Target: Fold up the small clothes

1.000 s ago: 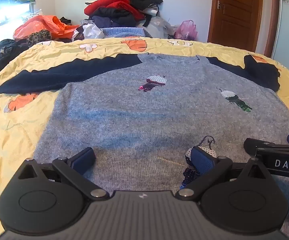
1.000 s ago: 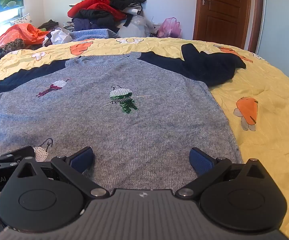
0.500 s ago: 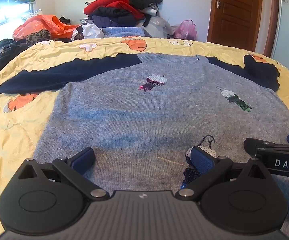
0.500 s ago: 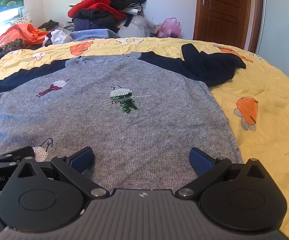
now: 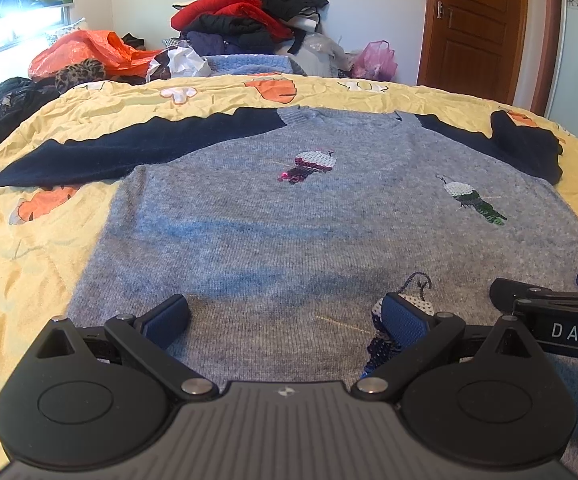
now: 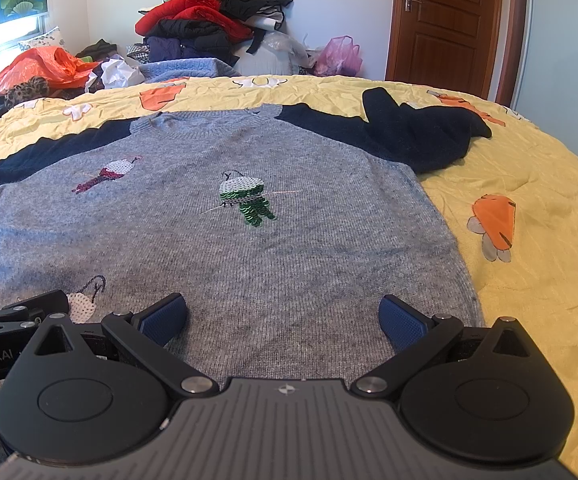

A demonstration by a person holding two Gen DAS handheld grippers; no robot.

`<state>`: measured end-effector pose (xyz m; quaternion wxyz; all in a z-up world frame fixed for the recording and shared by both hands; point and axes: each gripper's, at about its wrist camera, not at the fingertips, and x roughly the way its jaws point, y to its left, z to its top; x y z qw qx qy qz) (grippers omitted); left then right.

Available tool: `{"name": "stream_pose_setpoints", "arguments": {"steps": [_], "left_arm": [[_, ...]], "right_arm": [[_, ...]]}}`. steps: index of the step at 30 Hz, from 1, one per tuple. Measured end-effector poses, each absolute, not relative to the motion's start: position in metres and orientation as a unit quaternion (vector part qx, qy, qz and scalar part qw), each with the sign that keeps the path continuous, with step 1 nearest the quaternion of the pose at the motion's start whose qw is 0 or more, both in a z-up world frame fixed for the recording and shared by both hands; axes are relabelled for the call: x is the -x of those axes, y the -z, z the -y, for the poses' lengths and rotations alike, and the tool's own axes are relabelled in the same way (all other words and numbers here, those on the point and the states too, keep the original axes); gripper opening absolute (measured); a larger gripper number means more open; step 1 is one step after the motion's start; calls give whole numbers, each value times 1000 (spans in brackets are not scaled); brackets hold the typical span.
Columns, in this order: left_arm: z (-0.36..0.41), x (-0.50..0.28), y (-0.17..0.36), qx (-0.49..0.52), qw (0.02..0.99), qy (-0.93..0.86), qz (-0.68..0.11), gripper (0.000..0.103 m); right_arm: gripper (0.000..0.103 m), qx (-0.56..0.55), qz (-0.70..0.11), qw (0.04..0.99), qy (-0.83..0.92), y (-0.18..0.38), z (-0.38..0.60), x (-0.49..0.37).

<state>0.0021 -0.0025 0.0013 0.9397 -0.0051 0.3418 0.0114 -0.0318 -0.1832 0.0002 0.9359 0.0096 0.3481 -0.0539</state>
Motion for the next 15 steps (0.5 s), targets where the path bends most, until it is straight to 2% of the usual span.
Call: {"name": "stream_pose_setpoints", "arguments": {"steps": [15], "left_arm": [[-3,4,-1,15,941,-12,-337,103]], "right_arm": [[103,-9,-349,935,57,-1,182,30]]}}
